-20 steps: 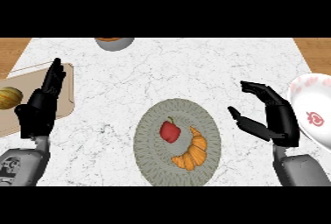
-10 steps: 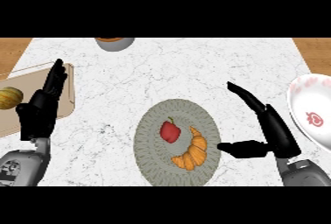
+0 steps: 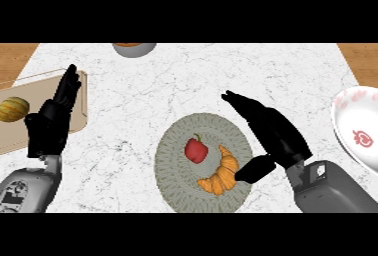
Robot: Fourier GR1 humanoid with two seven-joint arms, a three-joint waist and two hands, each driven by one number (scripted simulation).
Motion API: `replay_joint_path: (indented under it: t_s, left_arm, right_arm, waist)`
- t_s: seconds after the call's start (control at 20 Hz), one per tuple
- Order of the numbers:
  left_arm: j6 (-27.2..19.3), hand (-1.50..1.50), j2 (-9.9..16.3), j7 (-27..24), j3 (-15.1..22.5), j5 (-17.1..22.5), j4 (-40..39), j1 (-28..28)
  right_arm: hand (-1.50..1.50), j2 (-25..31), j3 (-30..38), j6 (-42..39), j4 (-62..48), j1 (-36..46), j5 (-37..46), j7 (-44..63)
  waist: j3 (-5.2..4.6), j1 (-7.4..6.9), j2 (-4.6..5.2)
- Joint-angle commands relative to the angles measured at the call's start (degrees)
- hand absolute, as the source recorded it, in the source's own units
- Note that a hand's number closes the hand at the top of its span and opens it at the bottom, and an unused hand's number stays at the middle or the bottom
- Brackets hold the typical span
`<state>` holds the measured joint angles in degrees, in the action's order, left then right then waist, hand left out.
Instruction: Pick the bell pepper from the placemat and place it in the bowl
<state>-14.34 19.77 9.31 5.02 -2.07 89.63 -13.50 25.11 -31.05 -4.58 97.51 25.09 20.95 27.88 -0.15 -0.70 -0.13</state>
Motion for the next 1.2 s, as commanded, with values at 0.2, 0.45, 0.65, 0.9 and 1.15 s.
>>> replay_joint_path:
  t_s: [0.2, 0.45, 0.65, 0.9, 1.15]
  left_arm:
    - [2.88, 0.00, 1.81, 2.13, -2.53, 1.08, 2.84, 0.53]
    - [1.86, 0.00, -1.07, -0.18, -2.11, -0.29, 1.30, 0.67]
    - [0.49, 0.00, -3.00, -0.66, -1.22, -3.12, -1.56, -0.67]
    - [2.14, 0.00, -2.43, 1.48, -2.25, -2.92, 4.75, 3.67]
    - [4.75, 0.00, -2.80, 0.49, -4.73, -3.04, 2.52, 1.21]
  right_arm:
    - [-1.50, -12.04, -2.20, -11.32, -11.73, 12.18, -0.70, 11.03]
    - [-1.50, -18.66, -5.08, -14.11, -19.57, 14.76, 3.02, 12.36]
    - [-1.50, -20.30, -4.00, -18.61, -20.82, 14.63, 3.53, 17.26]
    - [-1.50, -22.25, -4.36, -19.71, -22.44, 11.45, 8.30, 19.24]
    - [-1.50, -24.96, -1.37, -18.25, -29.05, 12.17, 13.17, 13.99]
  waist:
    - [0.13, -0.48, 0.12]
    - [0.13, -0.03, 0.23]
    - [0.13, 0.58, 0.19]
    - [0.15, 0.47, 0.04]
    - [0.15, 0.46, 0.12]
